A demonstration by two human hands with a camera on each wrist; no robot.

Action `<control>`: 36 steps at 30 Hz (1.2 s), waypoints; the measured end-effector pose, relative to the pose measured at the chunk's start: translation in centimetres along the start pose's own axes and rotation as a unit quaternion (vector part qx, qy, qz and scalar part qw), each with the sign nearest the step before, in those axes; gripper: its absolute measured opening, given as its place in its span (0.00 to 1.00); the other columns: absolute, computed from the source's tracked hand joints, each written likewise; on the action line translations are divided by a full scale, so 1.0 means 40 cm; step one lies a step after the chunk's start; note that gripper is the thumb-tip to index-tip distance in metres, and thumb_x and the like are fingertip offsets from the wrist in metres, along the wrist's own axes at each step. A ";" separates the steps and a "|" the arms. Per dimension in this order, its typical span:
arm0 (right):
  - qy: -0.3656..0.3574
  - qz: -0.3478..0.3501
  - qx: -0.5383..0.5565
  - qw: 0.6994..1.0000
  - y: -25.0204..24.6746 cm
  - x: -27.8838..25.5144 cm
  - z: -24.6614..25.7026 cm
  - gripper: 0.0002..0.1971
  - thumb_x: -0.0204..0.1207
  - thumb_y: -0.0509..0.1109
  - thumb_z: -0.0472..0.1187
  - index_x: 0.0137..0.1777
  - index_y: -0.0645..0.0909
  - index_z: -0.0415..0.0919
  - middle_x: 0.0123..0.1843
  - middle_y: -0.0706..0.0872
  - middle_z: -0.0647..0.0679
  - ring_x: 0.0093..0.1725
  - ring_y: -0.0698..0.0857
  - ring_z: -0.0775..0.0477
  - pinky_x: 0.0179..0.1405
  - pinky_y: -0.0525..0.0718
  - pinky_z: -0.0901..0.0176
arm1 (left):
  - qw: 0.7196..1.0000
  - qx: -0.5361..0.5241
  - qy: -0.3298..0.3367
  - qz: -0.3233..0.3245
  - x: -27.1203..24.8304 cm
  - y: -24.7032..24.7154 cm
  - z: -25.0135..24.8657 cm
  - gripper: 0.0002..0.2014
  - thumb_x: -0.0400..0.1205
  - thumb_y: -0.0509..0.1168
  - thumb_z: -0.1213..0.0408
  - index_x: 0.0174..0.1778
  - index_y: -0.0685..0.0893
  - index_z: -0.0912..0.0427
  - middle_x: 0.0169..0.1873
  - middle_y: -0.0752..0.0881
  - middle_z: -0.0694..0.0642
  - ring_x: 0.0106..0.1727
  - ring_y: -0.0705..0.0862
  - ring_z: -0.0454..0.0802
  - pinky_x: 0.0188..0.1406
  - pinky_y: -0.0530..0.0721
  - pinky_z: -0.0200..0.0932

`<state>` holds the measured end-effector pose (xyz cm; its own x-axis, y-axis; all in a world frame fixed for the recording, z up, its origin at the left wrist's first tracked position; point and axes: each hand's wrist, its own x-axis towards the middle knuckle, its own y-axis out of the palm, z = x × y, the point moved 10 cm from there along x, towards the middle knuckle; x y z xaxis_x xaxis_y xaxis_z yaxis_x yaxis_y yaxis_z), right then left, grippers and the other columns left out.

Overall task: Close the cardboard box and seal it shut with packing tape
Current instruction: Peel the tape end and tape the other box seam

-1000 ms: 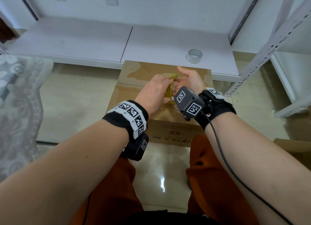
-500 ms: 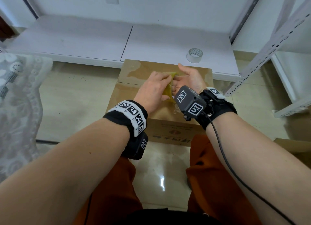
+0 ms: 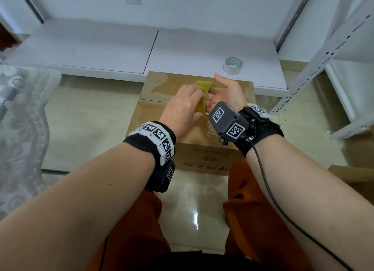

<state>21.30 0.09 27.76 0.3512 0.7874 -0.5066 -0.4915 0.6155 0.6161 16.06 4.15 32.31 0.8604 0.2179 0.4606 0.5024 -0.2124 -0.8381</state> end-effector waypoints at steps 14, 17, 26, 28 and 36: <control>-0.002 0.009 0.019 1.000 -0.001 0.008 0.010 0.20 0.82 0.60 0.53 0.52 0.80 0.34 0.39 0.85 0.42 0.31 0.86 0.44 0.32 0.87 0.57 | 0.999 0.015 0.036 -0.020 0.003 0.006 0.001 0.26 0.61 0.83 0.70 0.54 0.87 0.72 0.55 0.88 0.65 0.57 0.85 0.63 0.56 0.87 0.55; -0.008 0.008 0.022 1.000 -0.003 0.011 0.012 0.19 0.82 0.60 0.53 0.46 0.80 0.34 0.41 0.84 0.42 0.32 0.85 0.43 0.32 0.87 0.56 | 0.999 0.003 0.021 -0.028 0.004 0.000 0.009 0.22 0.62 0.83 0.70 0.51 0.86 0.71 0.52 0.87 0.65 0.54 0.85 0.62 0.51 0.88 0.55; -0.027 0.022 0.036 0.999 -0.009 0.023 0.025 0.19 0.82 0.61 0.51 0.53 0.80 0.34 0.44 0.85 0.40 0.36 0.88 0.42 0.36 0.88 0.55 | 0.999 -0.008 0.013 -0.034 0.004 -0.010 0.010 0.27 0.65 0.81 0.73 0.60 0.85 0.71 0.58 0.83 0.67 0.59 0.82 0.64 0.56 0.86 0.54; -0.030 0.027 0.036 0.999 -0.009 0.024 0.028 0.19 0.82 0.61 0.51 0.54 0.80 0.33 0.45 0.85 0.40 0.36 0.88 0.41 0.38 0.87 0.54 | 0.998 0.004 0.030 -0.047 0.006 -0.017 0.003 0.24 0.63 0.81 0.72 0.56 0.87 0.71 0.54 0.85 0.66 0.56 0.83 0.64 0.53 0.87 0.54; -0.036 0.015 0.019 0.999 -0.021 0.035 0.033 0.19 0.81 0.62 0.51 0.55 0.81 0.34 0.50 0.86 0.38 0.44 0.85 0.41 0.47 0.83 0.51 | 0.998 -0.013 0.016 -0.063 0.009 -0.034 0.002 0.17 0.63 0.81 0.73 0.44 0.86 0.71 0.45 0.84 0.64 0.47 0.83 0.62 0.42 0.87 0.52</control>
<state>23.26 0.69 27.33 0.3934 0.8056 -0.4431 -0.4736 0.5906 0.6533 15.67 4.60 33.59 0.7919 0.2136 0.5721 0.6092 -0.2107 -0.7645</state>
